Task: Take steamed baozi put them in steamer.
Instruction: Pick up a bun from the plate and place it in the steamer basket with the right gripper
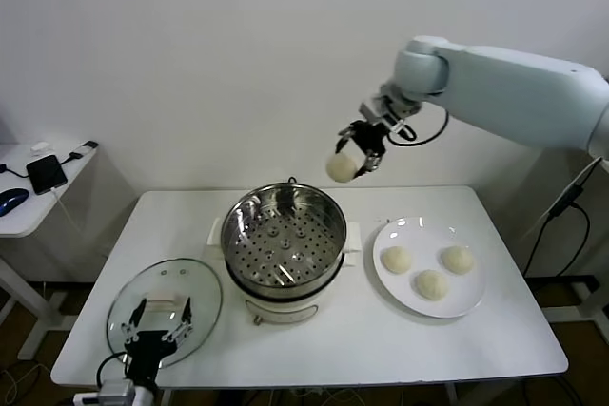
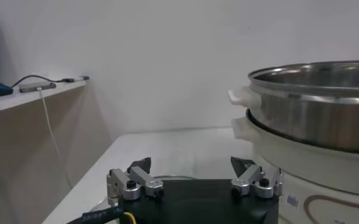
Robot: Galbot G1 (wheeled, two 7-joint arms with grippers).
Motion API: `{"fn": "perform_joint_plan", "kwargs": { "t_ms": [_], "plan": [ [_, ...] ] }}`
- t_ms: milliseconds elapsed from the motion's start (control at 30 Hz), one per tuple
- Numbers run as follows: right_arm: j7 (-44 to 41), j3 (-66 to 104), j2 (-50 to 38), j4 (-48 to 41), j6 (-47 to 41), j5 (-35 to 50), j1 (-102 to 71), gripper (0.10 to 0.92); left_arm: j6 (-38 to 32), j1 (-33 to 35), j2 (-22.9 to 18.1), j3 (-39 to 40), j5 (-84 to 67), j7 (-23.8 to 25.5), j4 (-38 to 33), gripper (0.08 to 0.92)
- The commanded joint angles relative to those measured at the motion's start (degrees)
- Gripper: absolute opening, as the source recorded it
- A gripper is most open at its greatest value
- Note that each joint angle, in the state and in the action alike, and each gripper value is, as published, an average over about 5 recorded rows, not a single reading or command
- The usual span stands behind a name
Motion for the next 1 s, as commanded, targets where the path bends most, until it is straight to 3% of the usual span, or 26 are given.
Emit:
{"fn": "perform_joint_plan", "kwargs": {
  "t_ms": [33,233,533,1000],
  "plan": [
    [1.89,-1.75,12.92,1.82,19.99,-15.52,-3.46,0.668,-0.16,0.17,0.12,-0.32,-0.25,-0.04,-0.48,0.823],
    [3.15,2.23,16.45,-9.59,23.52,-25.7,-13.38,0.666,-0.38,0.2,0.47,-0.54,-0.29,-0.05,-0.62,0.823],
    [5.51,5.86,21.58,-23.83,25.5,-33.72,-21.31,0.67,-0.63,0.28,0.42,-0.44,-0.35,-0.16,-0.66,0.823],
    [9.54,8.24,24.65,-31.11,26.08,-38.55,-25.45,0.683,-0.89,0.03,0.59,-0.5,-0.7,-0.38,-0.33,0.823]
  ]
}}
